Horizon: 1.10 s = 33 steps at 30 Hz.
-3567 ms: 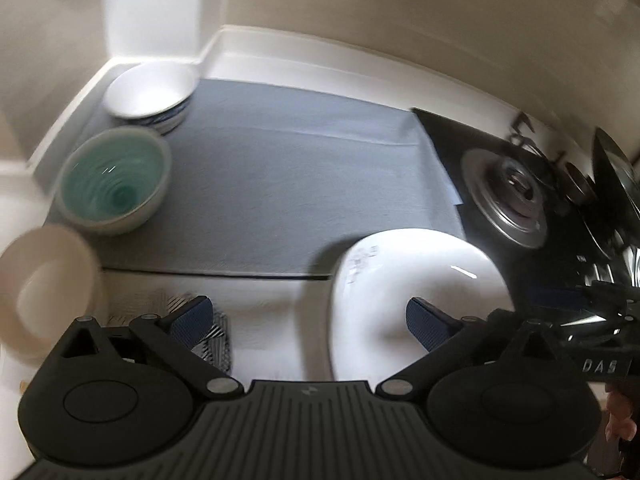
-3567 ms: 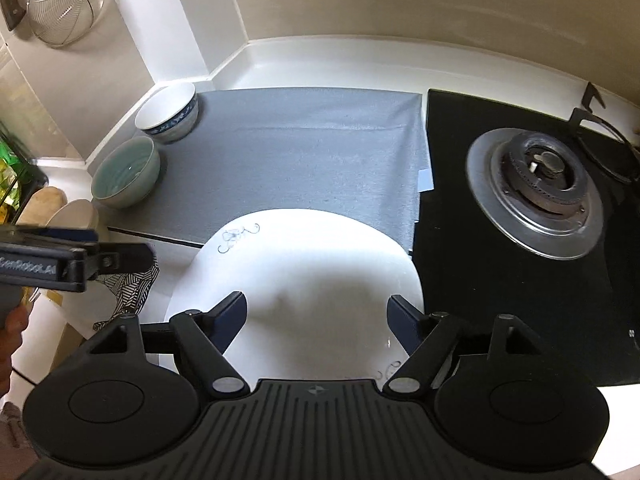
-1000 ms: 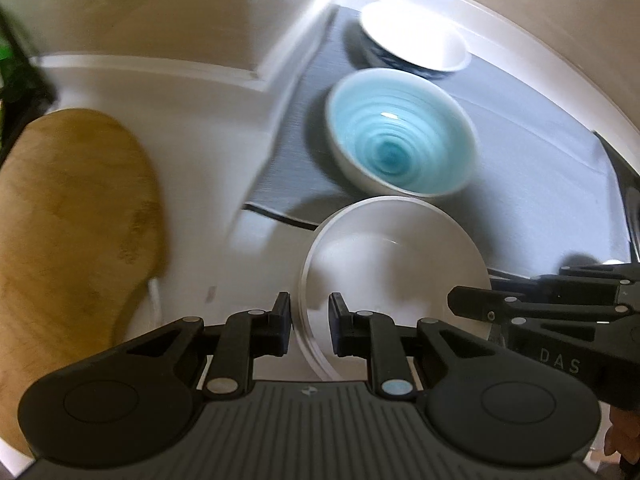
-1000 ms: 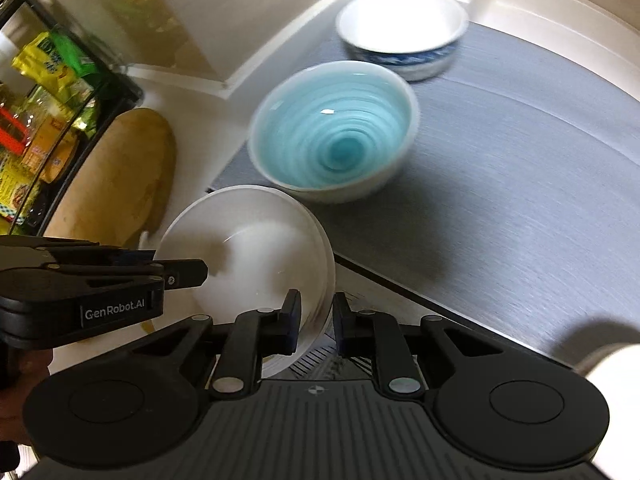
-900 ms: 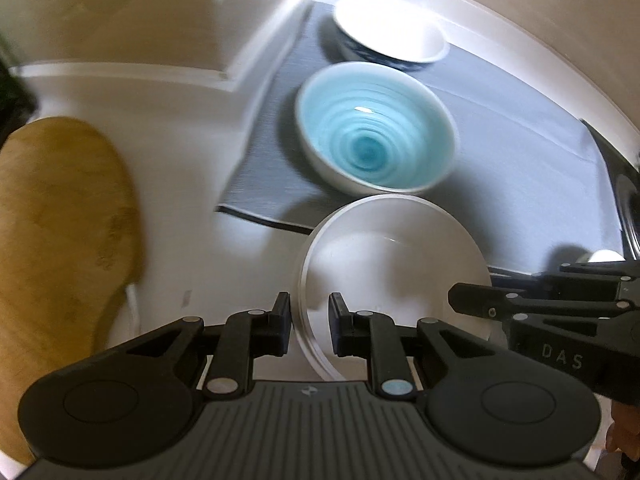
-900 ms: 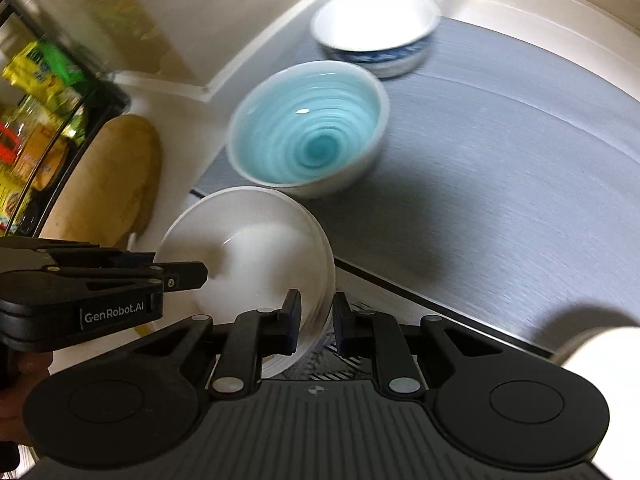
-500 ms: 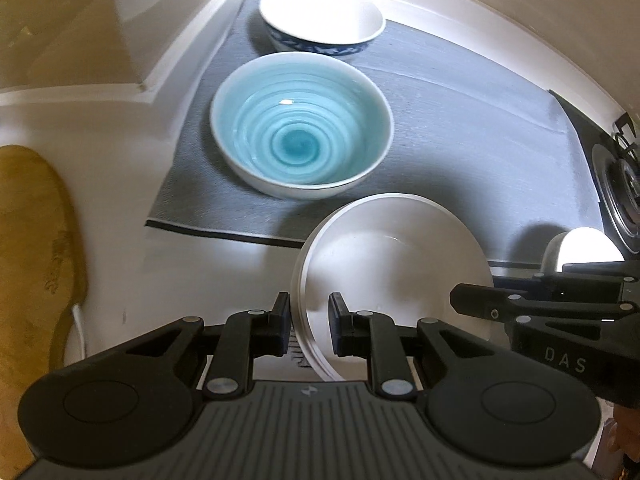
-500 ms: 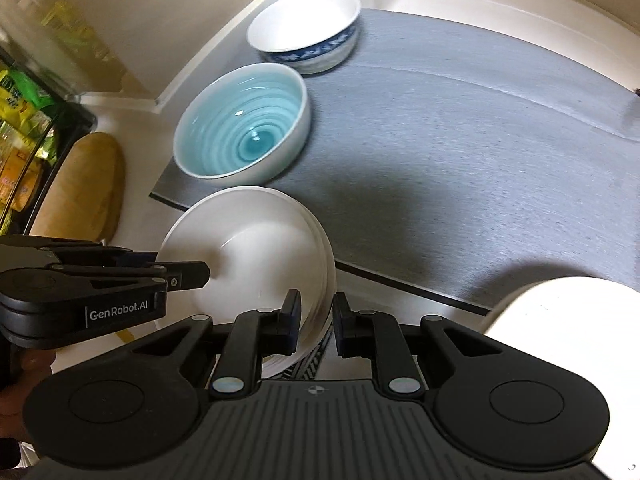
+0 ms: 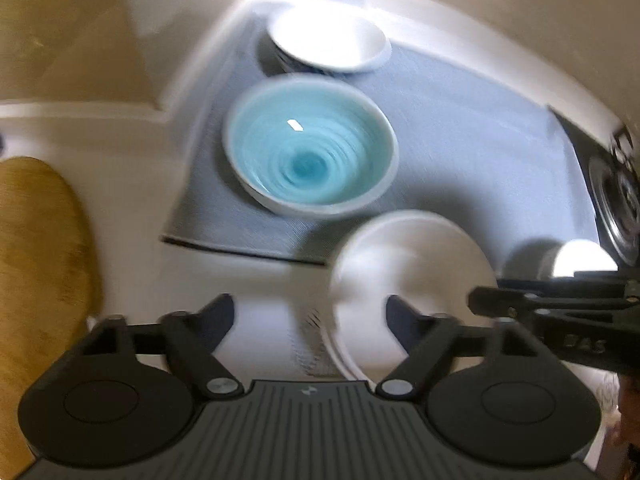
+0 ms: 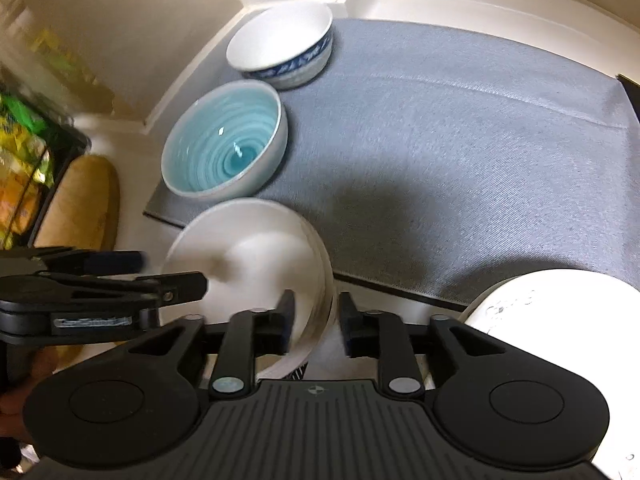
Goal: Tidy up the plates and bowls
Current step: 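Open both tools, move them to the teal bowl and close on its rim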
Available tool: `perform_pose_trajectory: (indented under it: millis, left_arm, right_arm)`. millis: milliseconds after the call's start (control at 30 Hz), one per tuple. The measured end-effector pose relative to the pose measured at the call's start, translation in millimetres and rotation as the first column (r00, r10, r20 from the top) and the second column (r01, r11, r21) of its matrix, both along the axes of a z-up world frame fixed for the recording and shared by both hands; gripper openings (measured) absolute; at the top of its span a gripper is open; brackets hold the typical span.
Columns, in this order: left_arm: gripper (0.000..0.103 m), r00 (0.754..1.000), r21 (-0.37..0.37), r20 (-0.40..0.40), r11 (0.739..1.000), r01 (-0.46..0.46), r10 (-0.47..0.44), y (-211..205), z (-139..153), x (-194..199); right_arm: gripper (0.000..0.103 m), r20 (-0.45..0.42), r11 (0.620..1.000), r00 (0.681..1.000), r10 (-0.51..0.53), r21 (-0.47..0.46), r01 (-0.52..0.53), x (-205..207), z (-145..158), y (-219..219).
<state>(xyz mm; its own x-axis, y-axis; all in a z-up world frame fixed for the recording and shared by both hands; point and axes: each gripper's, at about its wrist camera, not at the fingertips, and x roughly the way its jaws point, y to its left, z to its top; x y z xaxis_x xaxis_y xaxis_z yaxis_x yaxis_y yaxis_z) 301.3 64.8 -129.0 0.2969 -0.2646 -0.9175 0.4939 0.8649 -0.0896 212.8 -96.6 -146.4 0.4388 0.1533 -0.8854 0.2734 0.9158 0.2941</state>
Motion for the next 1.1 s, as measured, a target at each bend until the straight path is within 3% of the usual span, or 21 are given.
perform_pose_trajectory:
  millis: [33, 100, 367, 700, 1100]
  left_arm:
    - [0.088, 1.000, -0.006, 0.007, 1.000, -0.012, 0.012, 4.5, 3.8, 1.8]
    - [0.088, 0.998, -0.022, 0.000, 0.998, -0.055, 0.055, 13.8, 8.1, 9.3]
    - [0.088, 0.971, -0.044, 0.015, 0.971, -0.236, 0.237, 35.6, 17.2, 40.5]
    - [0.088, 0.959, -0.025, 0.004, 0.959, -0.282, 0.282, 20.3, 10.2, 63.5]
    - [0.088, 0.950, 0.004, -0.015, 0.950, -0.311, 0.311, 3.3, -8.2, 92.4]
  right_arm:
    - [0.040, 0.008, 1.000, 1.000, -0.011, 0.006, 0.011, -0.2, 2.9, -2.4]
    - [0.043, 0.025, 1.000, 0.999, -0.029, 0.010, 0.028, 0.0, 9.3, -6.0]
    - [0.049, 0.092, 0.998, 0.994, -0.067, -0.008, 0.068, 17.1, 25.9, -15.0]
    - [0.049, 0.138, 0.998, 0.989, -0.052, -0.034, 0.057, 50.0, 28.0, -13.5]
    - [0.049, 0.104, 0.998, 0.995, -0.008, -0.053, 0.014, 104.2, 2.1, -9.4]
